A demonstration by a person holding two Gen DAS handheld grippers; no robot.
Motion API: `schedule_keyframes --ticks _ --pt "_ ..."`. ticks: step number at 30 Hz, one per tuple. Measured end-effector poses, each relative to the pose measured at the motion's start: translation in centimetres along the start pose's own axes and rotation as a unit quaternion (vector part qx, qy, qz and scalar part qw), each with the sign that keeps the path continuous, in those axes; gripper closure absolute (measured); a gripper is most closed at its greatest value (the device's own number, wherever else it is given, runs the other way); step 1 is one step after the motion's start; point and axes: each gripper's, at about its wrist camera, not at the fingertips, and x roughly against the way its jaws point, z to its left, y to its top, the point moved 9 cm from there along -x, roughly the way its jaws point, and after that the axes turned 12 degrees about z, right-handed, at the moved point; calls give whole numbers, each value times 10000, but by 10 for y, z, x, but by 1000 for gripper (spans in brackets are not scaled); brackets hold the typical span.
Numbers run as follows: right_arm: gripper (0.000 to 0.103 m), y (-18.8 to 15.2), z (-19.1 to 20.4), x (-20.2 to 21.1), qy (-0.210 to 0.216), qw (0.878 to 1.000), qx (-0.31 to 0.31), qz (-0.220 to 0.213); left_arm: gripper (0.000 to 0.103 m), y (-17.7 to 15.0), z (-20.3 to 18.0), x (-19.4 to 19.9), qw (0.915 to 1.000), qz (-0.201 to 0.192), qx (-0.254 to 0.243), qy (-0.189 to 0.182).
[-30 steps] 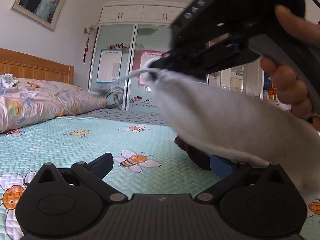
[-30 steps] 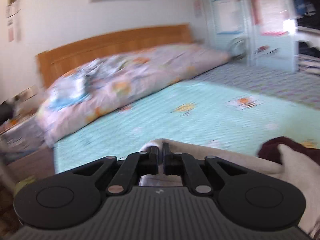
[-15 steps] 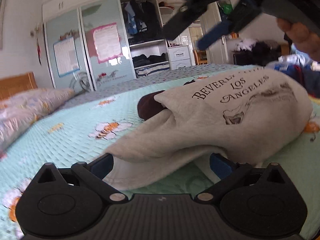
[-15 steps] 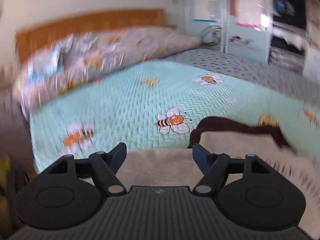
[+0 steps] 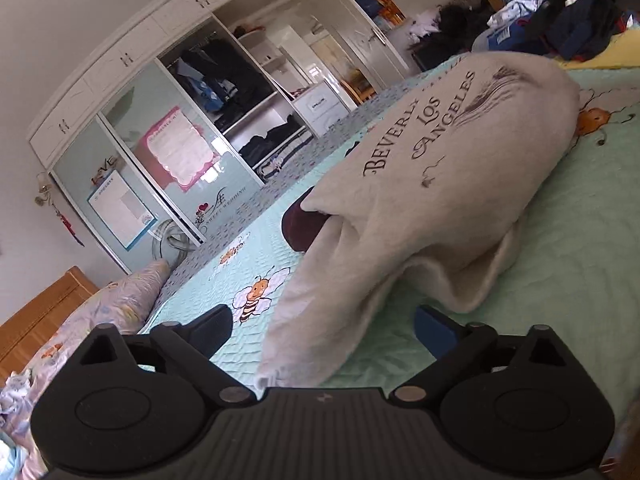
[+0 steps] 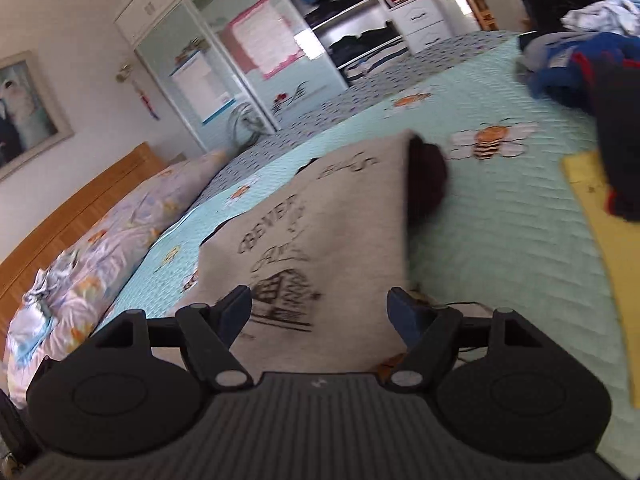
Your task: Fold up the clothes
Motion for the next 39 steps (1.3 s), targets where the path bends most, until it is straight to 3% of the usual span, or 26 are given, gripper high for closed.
schedule_keyframes --ticks 2,8,12,13,14,15,17,19,23,26,29,30,32,34,36,37,38,39 --pt "25 0 -9 0 -29 9999 -90 -41 13 4 6 -11 9998 105 -145 -24" --pt "25 -8 -20 -9 -30 9999 -128 21 14 17 22 -30 9986 116 -357 -369" --pt "24 -12 -25 -13 11 9998 -185 31 23 25 25 -37 9928 123 -83 -1188" --pt "24 -13 -27 -14 15 9997 -223 31 44 26 29 -43 9883 204 176 -1505" --pt "24 -14 -29 -14 2 9996 -266 16 80 29 32 -49 9820 284 435 -1818" --pt "23 -15 -31 -14 -6 9995 -315 -3 94 30 34 -56 9766 378 641 -2016" --pt "23 -16 -34 -14 -11 9991 -414 -13 94 33 37 -71 9737 540 848 -2043" --pt "22 -17 -38 -13 -54 9988 -487 -49 94 40 42 -79 9786 516 1040 -1699" --pt "22 -20 -47 -13 -13 9961 -874 -65 94 74 82 -55 9795 -82 1777 -941" --pt "22 -20 -57 -14 -101 9929 -1184 -21 94 97 135 8 9614 -832 2595 -393" --pt "22 -19 -61 -8 -63 9923 -1239 -65 94 76 165 65 9491 -959 2974 395" --pt "21 -18 -63 -6 -59 9920 -1257 -98 94 64 167 69 9496 -768 2988 547" --pt "20 -18 -67 -5 -23 9913 -1307 -127 93 32 161 53 9574 -2 2821 623" --pt "20 -21 -71 -10 16 9905 -1376 -43 90 0 154 39 9591 764 2636 695" --pt "20 -24 -72 -17 64 9897 -1431 58 70 -32 148 27 9548 1525 2434 763" --pt "20 -23 -70 -19 85 9898 -1421 78 49 -45 147 25 9514 1758 2395 812" --pt "19 -22 -68 -20 113 9902 -1390 83 34 -54 148 26 9484 1847 2424 879" --pt "19 -20 -67 -21 154 9903 -1375 88 27 -59 148 29 9468 1872 2448 927"
